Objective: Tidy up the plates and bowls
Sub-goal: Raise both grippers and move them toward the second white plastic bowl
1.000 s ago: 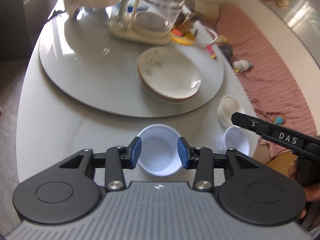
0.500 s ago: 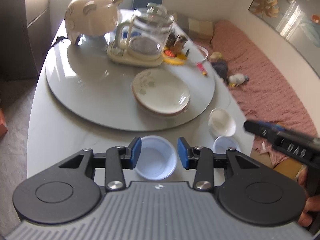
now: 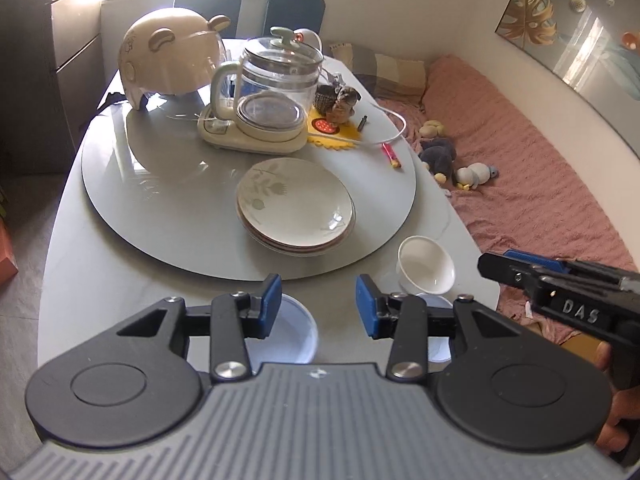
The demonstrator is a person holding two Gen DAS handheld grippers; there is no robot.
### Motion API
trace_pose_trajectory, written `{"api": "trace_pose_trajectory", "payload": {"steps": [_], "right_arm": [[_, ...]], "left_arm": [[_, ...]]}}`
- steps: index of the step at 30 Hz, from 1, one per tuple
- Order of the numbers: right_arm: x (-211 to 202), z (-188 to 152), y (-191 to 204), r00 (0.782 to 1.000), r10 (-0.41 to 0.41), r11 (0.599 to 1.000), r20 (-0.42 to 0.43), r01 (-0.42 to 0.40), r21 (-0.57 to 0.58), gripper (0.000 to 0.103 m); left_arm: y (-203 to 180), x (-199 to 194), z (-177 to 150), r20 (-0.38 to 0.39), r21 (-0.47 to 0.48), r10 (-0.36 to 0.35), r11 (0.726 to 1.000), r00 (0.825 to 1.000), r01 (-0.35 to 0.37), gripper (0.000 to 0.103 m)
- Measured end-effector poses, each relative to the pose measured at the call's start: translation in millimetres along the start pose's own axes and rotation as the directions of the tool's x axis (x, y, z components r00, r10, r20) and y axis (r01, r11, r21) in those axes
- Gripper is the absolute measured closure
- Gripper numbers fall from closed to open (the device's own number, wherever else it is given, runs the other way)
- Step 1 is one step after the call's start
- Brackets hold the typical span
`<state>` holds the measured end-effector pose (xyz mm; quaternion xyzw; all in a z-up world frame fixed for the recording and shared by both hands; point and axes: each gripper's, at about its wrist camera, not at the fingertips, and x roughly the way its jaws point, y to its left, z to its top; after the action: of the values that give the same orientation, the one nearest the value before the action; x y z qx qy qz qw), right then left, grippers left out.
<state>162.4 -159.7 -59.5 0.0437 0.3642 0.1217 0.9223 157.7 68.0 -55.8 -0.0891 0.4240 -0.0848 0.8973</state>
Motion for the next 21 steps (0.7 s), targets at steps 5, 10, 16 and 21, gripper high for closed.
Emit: {"api": "trace_pose_trajectory", "payload": {"steps": [5, 10, 16, 21], "right_arm": [[-1.4, 4.9, -30.7, 1.0, -0.022, 0.999, -0.007, 0.022, -0.025, 0.067], [1.2, 10.8, -63.2, 0.999, -0.053, 0.998, -0.005, 0.053, -0.024, 0.067], [14.2, 8.7, -100.6, 0.997, -0.062, 0.998, -0.041, 0.062, -0.009, 0.067], [26.9, 6.0, -123.9, 0.993, -0.026, 1.0, -0.114, 0.026, 0.002, 0.067]], "left_arm": [[-23.1, 27.6, -2.9, -0.043, -0.028, -0.025, 0.999, 0.999, 0.023, 0.056], [-44.1, 57.1, 0.6, -0.067, -0.023, -0.013, 1.0, 0.998, 0.012, 0.056], [-70.0, 92.5, 0.4, -0.112, -0.012, -0.071, 0.997, 0.991, 0.07, 0.056], [-92.6, 123.1, 0.1, -0.163, -0.007, -0.107, 0.994, 0.981, 0.107, 0.053]]}}
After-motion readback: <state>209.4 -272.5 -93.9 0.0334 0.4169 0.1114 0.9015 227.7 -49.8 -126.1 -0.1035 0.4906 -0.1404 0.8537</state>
